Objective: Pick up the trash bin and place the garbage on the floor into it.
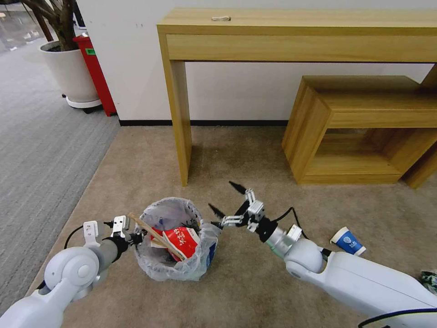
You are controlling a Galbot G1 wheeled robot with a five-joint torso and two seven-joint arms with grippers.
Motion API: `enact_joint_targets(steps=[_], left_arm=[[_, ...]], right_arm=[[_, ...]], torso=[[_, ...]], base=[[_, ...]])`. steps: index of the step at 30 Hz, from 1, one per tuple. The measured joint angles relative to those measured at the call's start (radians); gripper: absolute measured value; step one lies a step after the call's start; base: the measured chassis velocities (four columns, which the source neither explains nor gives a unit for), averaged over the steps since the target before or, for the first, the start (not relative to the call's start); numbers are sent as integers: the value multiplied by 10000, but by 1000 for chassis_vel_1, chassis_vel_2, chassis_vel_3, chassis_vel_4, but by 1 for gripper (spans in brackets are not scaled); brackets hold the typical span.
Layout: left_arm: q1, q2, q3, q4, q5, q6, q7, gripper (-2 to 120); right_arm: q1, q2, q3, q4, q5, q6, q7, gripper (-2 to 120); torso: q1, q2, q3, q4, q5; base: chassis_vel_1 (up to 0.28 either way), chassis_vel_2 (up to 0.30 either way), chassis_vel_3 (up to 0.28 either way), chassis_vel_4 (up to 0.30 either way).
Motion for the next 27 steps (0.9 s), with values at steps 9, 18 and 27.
enact_joint_targets(steps=[9, 18, 27], left_arm=[[177, -32, -357, -109, 134, 0, 78, 0], [247, -63, -463, -128, 319, 64, 286, 0], [340, -155, -542, -66, 780, 55, 751, 0]], right_arm=[[-1234, -404, 2403, -296, -463, -203, 533, 100], [-3060, -876, 4317, -835, -702, -200, 749, 100], [-4931, -891, 6492, -1750, -1181, -356, 1103, 100]], torso=[[0, 0, 0, 0, 3], [0, 0, 0, -2, 4], [0, 0, -1, -2, 1]], base=[[0, 0, 0, 0], [0, 0, 0, 0], [0, 0, 0, 0]])
